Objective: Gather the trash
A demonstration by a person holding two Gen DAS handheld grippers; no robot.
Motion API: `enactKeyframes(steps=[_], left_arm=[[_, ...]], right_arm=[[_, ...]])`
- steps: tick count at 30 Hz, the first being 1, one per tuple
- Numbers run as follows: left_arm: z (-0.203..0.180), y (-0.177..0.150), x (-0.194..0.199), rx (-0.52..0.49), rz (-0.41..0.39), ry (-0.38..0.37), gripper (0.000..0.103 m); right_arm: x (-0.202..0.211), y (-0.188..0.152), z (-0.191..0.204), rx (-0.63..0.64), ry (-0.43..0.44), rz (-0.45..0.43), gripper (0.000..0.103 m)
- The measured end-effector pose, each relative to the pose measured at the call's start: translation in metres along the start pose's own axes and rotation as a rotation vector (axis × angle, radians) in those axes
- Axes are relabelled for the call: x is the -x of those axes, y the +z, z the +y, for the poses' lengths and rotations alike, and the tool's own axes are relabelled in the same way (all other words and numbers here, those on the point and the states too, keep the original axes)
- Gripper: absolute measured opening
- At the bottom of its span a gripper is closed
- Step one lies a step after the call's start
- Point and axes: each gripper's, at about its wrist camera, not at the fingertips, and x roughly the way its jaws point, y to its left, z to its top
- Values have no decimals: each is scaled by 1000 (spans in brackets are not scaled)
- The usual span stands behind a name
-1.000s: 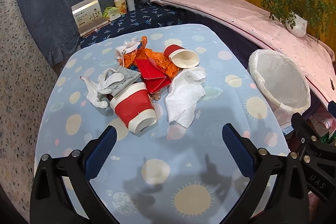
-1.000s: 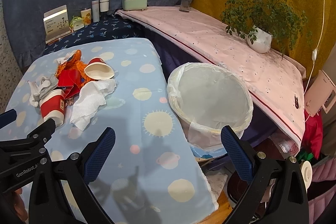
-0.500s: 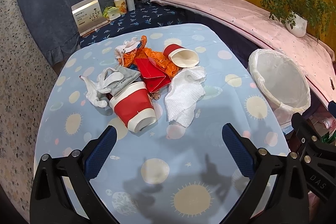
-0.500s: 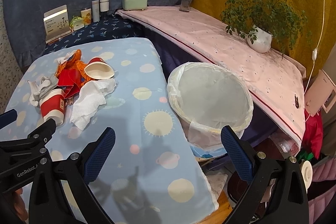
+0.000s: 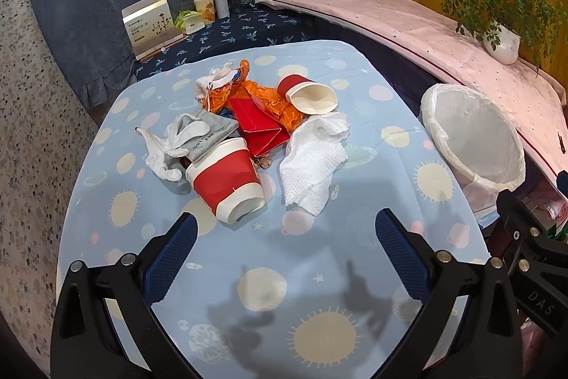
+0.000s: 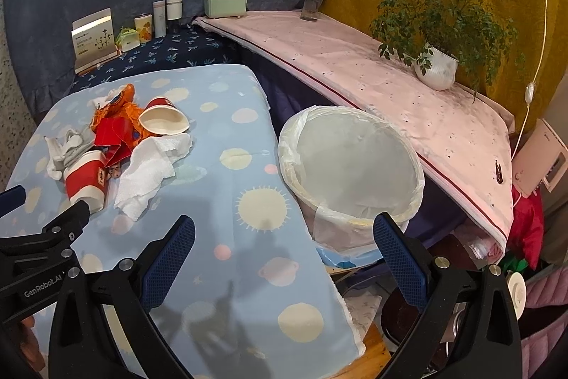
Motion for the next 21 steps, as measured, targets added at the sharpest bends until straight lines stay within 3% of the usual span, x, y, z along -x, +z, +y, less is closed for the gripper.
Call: enactKeyframes(steps=[21], left_arm=[[-2, -5, 0, -4, -1, -8, 96]], right_arm=[[3, -3, -2, -3, -8, 3, 96]])
